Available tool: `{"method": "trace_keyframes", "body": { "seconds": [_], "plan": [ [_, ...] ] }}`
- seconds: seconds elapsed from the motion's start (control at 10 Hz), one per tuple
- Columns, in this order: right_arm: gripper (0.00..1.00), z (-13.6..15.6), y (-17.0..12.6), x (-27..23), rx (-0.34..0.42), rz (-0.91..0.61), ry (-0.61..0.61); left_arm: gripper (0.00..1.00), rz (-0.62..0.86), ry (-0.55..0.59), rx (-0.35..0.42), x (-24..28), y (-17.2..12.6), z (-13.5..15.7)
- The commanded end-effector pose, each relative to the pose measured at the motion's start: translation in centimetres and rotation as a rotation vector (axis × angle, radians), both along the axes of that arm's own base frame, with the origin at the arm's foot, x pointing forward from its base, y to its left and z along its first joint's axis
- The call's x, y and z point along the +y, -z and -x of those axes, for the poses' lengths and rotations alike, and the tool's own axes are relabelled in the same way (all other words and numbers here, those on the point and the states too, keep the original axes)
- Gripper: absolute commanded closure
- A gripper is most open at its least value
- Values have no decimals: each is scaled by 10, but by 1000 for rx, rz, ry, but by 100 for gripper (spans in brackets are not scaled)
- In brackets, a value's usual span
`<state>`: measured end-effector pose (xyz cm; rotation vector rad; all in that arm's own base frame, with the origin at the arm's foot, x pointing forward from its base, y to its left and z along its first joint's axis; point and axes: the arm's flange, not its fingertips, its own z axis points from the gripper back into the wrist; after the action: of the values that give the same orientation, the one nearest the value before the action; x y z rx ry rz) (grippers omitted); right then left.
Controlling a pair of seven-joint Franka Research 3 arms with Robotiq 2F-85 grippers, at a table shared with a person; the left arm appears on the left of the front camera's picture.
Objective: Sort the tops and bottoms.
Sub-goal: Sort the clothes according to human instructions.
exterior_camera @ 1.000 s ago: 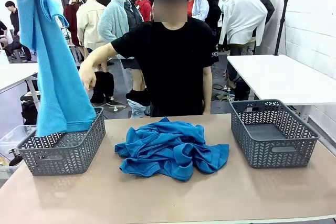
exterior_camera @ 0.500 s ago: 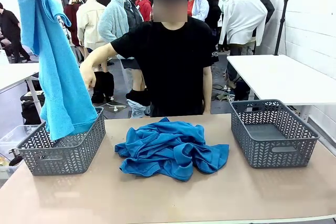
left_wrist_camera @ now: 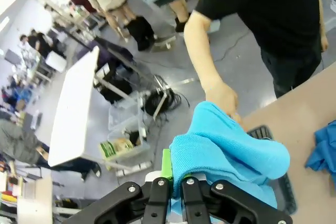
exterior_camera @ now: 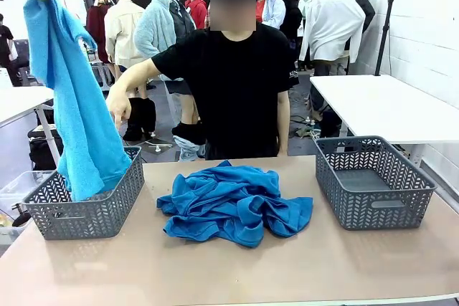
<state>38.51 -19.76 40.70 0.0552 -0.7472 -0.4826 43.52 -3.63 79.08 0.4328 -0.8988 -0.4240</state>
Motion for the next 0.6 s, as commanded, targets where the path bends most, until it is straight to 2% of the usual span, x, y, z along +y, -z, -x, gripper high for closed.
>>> {"method": "trace_keyframes", "body": {
  "seconds": [0.0, 0.1, 0.3, 0.4, 0.5],
  "plan": [
    [0, 0, -1, 2, 5, -3, 1, 100, 38, -16, 76, 26, 41, -7],
    [0, 0, -1, 2, 5, -3, 1, 100, 35, -22, 127, 32, 70, -14],
    [0, 0, -1, 2, 5, -3, 1, 100, 109, 41, 244, 37, 117, -17],
    [0, 0, -1, 2, 5, -3, 1, 100, 127, 28, 238, 38, 136, -19],
    [0, 0, -1, 2, 5, -3, 1, 100, 177, 43, 286, 40, 157, -22]
  ]
}}
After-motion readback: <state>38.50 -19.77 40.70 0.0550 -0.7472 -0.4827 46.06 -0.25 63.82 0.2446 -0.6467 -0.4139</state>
